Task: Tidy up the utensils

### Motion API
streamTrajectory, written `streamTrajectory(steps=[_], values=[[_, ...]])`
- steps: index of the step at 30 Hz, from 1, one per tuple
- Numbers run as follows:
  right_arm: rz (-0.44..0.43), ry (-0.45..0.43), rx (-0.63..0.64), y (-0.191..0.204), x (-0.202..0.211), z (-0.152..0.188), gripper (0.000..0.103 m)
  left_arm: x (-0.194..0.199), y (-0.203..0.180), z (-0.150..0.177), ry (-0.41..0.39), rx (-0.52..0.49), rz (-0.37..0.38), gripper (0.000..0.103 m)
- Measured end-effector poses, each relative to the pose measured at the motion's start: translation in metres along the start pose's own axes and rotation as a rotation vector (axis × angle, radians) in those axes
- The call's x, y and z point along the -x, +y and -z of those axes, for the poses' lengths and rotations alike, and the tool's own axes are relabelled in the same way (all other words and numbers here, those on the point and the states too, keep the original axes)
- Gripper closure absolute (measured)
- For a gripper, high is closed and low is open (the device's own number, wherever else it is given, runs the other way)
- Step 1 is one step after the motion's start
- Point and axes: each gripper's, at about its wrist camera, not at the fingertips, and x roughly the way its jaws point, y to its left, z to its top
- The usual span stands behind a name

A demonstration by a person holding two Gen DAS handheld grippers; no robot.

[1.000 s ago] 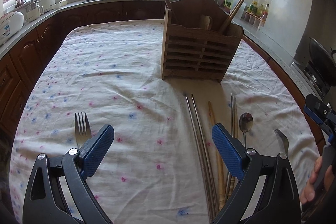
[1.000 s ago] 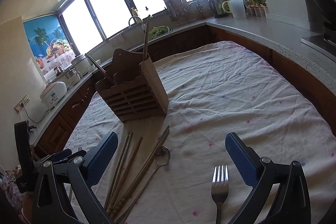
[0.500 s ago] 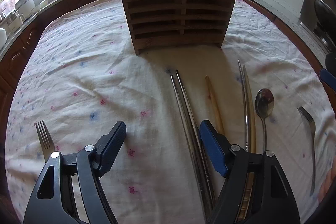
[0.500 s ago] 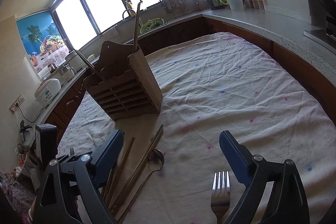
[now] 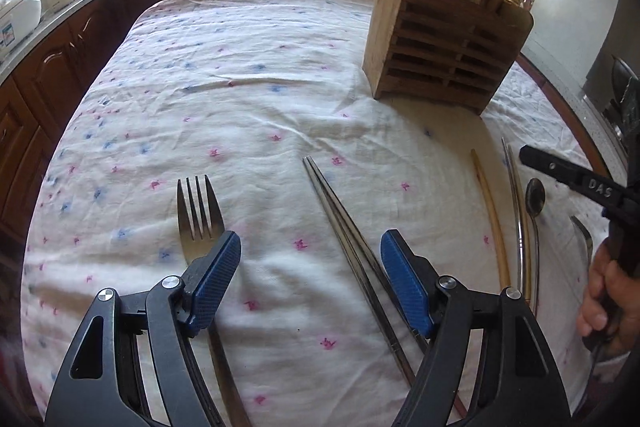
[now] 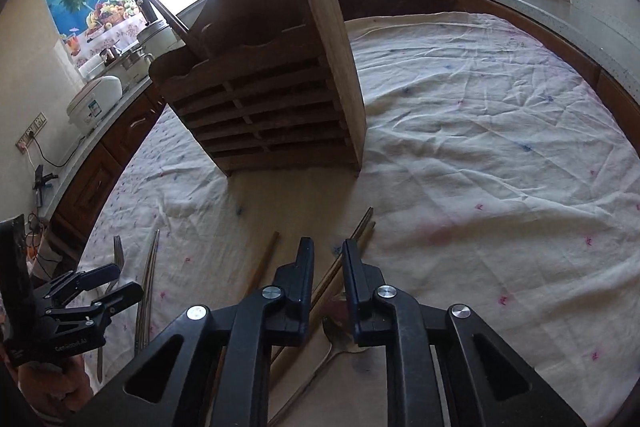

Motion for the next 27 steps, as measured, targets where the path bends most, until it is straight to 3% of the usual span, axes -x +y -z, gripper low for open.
streamTrajectory(steps=[7,11,22,27], values=[[0.062,0.047,0.023,0.0,-0.019,-0.006,0.093,-0.004,0.0,-0.015,-0.003,0.047,0.109,0.041],[0.063,0.051,0.019,-0.004,-0.023,-0.01,0.093,-0.021,-0.012,-0.018,0.032,0.017,0.075,0.048],[-0.016,0.069,-0.03,-0.013,-0.021,-0.006,0.096,-0.012,0.009,-0.008,0.041,0.019,0.074,0.048],[0.009,0.074,-0.002,-0.006,-0.023,-0.008,0.095,-0.017,-0.001,-0.009,0.036,-0.046,0.0,0.047]])
